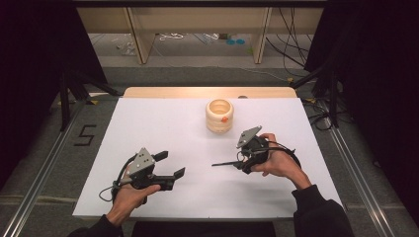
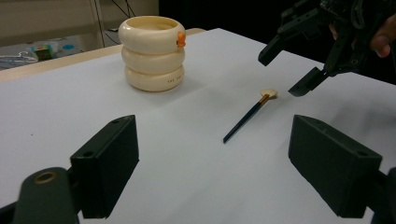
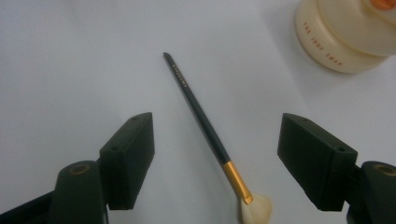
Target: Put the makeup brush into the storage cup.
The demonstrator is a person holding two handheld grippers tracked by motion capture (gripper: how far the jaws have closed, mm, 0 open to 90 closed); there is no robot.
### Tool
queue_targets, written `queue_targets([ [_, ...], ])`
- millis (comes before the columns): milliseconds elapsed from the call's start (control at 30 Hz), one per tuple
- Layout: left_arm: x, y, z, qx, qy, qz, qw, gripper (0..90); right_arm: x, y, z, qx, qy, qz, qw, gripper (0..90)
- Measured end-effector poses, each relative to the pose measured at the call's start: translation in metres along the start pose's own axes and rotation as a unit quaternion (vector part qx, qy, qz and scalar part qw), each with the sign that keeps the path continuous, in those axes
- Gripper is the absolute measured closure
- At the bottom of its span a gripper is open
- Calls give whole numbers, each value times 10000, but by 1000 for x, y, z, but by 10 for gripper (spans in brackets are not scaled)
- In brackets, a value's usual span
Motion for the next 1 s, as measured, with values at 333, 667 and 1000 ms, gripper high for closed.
queue_targets([
  [333,1,0,0,28,3,9,10000,158,16,2,-2,-203,-437,-259,9985,353],
  [667,0,-1,0,78,-27,16,10000,159,33,4,-4,-455,-878,-440,9941,375],
  [1000,1,-1,1,46,-30,22,10000,159,44,7,-6,-507,-1070,-524,9916,427],
])
Point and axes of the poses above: each handheld gripper's, and its own axes: x roughly forward along the jaws, z roughly out of its underside, y roughly to its right, the point moved 5 cm from there along x, roughly forward along the jaws, and after that the axes turned 12 degrees about z, right-handed, at the moved point
